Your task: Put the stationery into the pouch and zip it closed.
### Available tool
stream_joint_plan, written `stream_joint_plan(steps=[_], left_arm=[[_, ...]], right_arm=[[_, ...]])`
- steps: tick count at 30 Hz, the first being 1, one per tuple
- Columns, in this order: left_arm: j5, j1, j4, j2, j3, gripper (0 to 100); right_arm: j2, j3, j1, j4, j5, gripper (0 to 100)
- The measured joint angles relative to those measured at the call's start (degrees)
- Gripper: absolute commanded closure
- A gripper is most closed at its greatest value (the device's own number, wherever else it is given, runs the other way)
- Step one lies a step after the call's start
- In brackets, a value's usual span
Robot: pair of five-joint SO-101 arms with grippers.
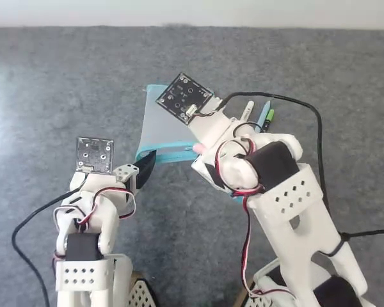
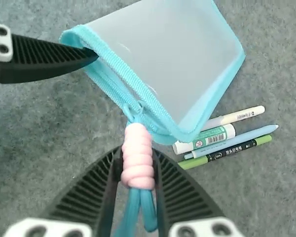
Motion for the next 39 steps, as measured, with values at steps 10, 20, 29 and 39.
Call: stream_joint_plan(steps=[10, 20, 29, 39], left_arm=[[-0.18, -2.02, -0.79, 0.0, 0.0, 66], [-0.79, -1.85, -0.88, 0.0, 0.0, 85], [-0.7, -1.93, -0.88, 0.0, 0.0, 86], [-0.53, -1.85, -0.88, 0.0, 0.0, 88]], right_arm=[[-2.29, -3.08, -5.45, 7.65, 3.69, 99.2], [-4.84, 0.79, -6.42, 7.3, 5.01, 99.2], [-4.84, 5.45, 2.46, 2.99, 6.86, 99.2], [-4.84, 6.15, 5.45, 2.73, 8.53, 99.2]])
